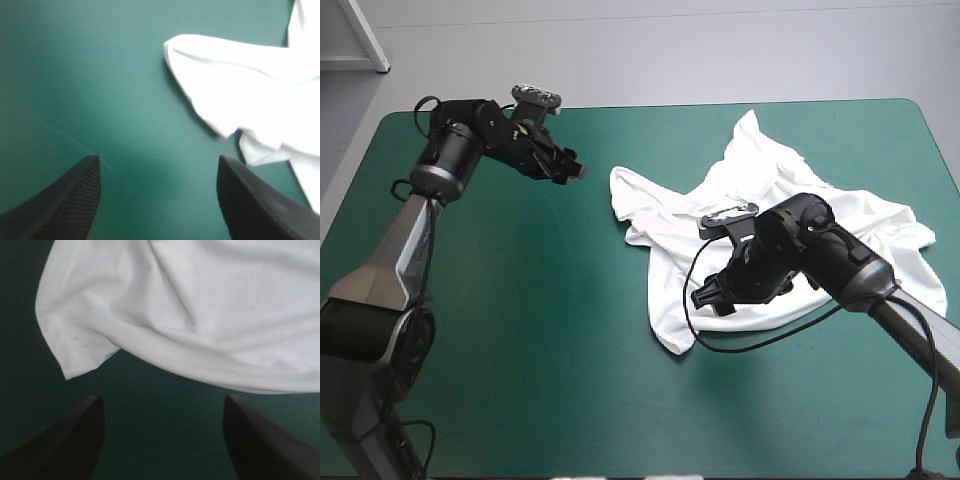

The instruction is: Fold the cloth

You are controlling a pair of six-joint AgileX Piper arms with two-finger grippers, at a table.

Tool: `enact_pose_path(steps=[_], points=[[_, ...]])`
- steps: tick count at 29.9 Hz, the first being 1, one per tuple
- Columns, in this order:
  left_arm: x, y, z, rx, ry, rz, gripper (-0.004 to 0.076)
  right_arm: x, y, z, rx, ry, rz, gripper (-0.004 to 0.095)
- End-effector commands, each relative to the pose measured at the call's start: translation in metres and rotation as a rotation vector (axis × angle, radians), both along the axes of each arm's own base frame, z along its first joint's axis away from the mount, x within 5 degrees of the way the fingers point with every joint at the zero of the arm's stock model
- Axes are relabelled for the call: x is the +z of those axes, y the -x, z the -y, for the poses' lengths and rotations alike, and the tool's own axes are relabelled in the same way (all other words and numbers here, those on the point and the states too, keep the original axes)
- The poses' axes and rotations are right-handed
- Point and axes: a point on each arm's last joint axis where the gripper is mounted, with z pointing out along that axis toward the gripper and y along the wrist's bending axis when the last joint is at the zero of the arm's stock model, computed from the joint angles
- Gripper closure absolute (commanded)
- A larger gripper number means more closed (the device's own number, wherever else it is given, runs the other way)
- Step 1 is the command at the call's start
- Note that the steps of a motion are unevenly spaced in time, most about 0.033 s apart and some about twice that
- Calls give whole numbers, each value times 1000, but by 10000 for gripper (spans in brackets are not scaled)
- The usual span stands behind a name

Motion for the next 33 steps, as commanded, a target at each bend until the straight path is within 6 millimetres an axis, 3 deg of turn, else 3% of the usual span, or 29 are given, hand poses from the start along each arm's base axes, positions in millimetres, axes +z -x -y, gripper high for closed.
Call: enact_pose_path(steps=[1,6,12,24,28,33], points=[[26,-11,13,-29,88,101,241,18,10,-4,5,-46,64,283],[-2,-41,32,-55,80,84,241,16,18,-12,18,-42,40,282],[-42,-60,51,-73,65,42,241,18,23,-13,17,-62,31,284],[-84,-64,92,-137,78,-5,257,21,26,-14,23,-71,34,305],[-84,-64,93,-137,69,7,374,21,26,-16,41,-86,35,305],[-86,-68,86,-125,-22,37,595,22,24,-20,50,-123,60,304]])
